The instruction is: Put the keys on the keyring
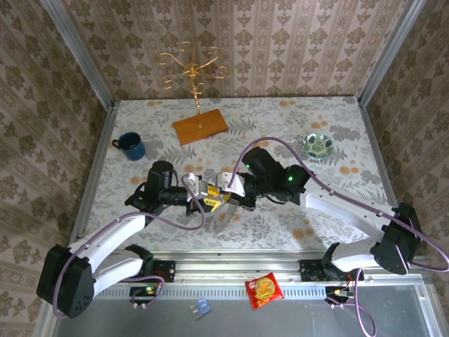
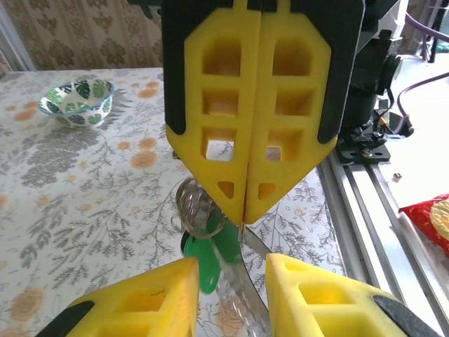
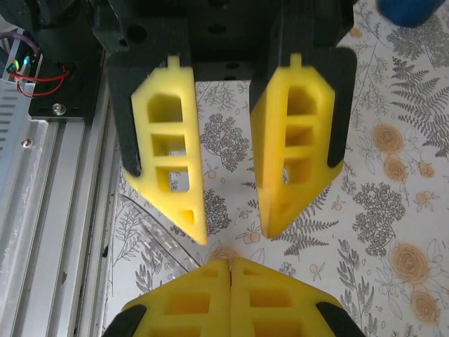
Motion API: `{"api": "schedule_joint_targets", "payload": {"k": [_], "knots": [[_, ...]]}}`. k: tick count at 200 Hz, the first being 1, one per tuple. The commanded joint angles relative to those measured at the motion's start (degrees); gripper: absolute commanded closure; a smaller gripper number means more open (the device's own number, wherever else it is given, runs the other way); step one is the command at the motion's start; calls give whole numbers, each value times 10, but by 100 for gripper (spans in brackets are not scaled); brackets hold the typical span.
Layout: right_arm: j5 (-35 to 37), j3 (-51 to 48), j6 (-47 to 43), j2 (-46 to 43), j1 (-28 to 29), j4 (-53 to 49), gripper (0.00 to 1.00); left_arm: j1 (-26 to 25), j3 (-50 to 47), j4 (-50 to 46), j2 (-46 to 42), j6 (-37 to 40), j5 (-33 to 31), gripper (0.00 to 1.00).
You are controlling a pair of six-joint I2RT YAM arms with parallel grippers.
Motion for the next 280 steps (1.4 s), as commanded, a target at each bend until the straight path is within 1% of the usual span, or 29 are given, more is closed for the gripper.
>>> {"api": "schedule_joint_targets", "payload": {"k": [1, 85, 137, 165, 180, 192, 209, 214, 224, 237, 249, 264, 280], "knots": [[-30, -7, 22, -14, -2, 39, 100, -3, 16, -9, 6, 19, 38, 68], [-45, -18, 49, -14, -2, 76, 100, -7, 22, 7, 21, 3, 55, 72], [-46, -18, 52, -9, 0, 74, 100, -7, 17, 37, 20, -18, 62, 77], [-48, -19, 55, -11, 1, 77, 100, -7, 17, 39, 21, -19, 63, 85], [-55, -21, 61, -11, 0, 86, 100, -7, 17, 42, 22, -19, 64, 92], [-59, -23, 68, -10, 1, 93, 100, -7, 16, 50, 23, -23, 65, 100], [-58, -30, 91, -17, -4, 113, 100, -7, 14, 60, 22, -28, 61, 100], [-56, -34, 101, -22, -8, 122, 93, -7, 12, 62, 21, -29, 58, 100], [-63, -47, 121, -37, -22, 142, 76, -7, 8, 67, 17, -29, 53, 100], [-80, -68, 148, -63, -47, 169, 61, -7, 0, 80, 11, -31, 46, 100], [-94, -94, 165, -86, -66, 195, 55, -7, -10, 102, 6, -40, 41, 100], [-98, -137, 173, -116, -78, 228, 54, -7, -22, 136, 4, -57, 38, 100], [-111, -184, 147, -142, -78, 268, 55, -8, -33, 168, 5, -75, 38, 100]]}}
